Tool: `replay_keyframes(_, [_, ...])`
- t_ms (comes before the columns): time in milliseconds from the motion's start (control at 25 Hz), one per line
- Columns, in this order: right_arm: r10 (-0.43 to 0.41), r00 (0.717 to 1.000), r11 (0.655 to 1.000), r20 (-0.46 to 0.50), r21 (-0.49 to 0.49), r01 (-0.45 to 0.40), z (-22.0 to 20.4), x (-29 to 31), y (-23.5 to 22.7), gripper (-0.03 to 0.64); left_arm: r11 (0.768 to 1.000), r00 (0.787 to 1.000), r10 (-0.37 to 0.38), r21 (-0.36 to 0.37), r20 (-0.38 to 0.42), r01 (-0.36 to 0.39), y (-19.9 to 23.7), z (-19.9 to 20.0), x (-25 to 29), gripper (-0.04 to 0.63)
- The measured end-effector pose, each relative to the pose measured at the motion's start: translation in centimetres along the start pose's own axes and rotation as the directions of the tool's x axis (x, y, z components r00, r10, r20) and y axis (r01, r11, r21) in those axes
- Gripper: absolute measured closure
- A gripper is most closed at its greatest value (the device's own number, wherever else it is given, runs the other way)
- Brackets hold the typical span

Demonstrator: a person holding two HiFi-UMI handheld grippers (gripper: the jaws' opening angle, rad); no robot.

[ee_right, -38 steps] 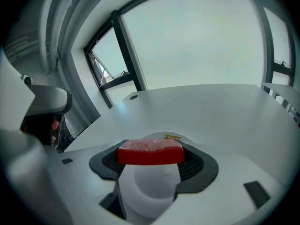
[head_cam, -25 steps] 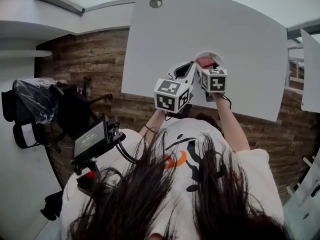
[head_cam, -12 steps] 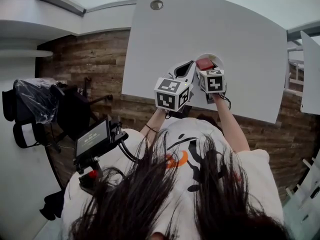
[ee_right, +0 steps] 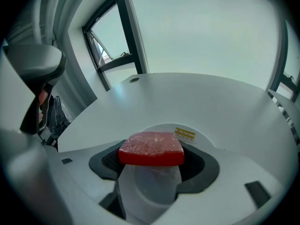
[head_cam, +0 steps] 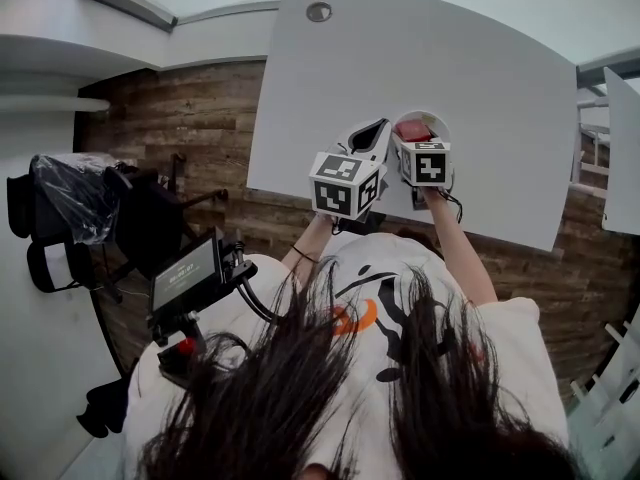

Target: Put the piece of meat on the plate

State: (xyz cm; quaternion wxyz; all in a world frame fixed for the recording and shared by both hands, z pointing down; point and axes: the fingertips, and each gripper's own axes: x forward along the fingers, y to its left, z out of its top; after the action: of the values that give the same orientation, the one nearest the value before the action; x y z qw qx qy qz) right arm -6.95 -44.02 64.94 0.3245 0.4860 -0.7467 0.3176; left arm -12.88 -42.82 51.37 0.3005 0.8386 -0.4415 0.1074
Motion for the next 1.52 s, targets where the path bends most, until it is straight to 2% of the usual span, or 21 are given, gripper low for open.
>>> replay_keyframes(480, [0.027,0.999,1.0,-0.029,0.001,-0.027,-0.8,-0.2,0.1,0.291,1.0,1.0,-0.001,0.006,-0.024,0.001,0.0,-0.8,0.2,0.589])
replay_keyframes(880, [-0.003,0.999,1.0,-0.037,-0.008,0.003,-1.2,-0.4,-0.1,0.291,1.0,0.999,-0.016,0.019,-0.034,0.016,-0.5,-1.1,0.4,0.589])
replay_keyframes(1520, [0.019,1.0,0.999,0.002,-0.043,-0.019,-0.7,-0.2,0.0,0.291,1.0,0.999,-0.004,0.008,-0.042,0.005,0.0,-1.1,0.4,0.589])
